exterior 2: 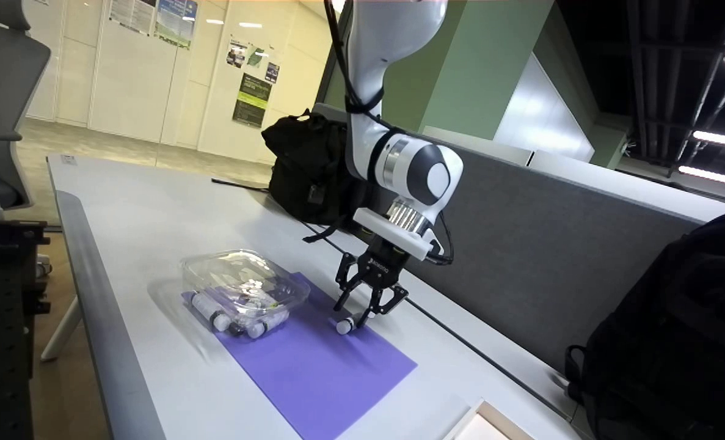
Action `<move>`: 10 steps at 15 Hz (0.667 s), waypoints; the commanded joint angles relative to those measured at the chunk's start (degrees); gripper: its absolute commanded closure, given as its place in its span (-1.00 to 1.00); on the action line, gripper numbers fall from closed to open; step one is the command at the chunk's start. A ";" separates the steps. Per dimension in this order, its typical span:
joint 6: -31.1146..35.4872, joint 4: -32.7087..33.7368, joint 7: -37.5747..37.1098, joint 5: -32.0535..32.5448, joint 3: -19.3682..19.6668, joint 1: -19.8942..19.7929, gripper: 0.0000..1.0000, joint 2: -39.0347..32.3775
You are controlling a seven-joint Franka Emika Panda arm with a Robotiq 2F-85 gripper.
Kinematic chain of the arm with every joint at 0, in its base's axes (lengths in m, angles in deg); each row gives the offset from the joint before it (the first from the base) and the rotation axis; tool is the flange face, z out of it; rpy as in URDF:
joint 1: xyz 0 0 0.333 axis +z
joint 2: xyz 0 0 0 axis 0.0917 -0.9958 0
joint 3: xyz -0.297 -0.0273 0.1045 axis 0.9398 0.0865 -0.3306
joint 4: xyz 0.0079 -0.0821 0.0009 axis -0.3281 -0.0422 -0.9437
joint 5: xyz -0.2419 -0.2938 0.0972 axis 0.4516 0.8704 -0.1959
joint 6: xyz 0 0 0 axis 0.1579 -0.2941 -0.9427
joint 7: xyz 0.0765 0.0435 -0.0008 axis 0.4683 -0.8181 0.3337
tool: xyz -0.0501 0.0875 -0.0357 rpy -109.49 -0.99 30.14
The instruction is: Put the bottle on the lower rectangular section
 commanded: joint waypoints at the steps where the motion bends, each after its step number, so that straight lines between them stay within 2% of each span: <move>1: -4.80 3.83 -3.60 1.37 1.05 0.40 0.50 -0.82; 3: -5.55 4.34 -3.63 1.26 1.21 0.00 0.79 -0.61; 4: -6.22 4.59 -3.03 0.77 0.87 -0.46 -0.06 -0.62; 6: -7.47 4.87 -2.84 0.71 0.71 -0.51 0.02 -0.66; 10: -7.87 4.69 -2.82 1.08 0.69 -0.21 -0.48 -0.92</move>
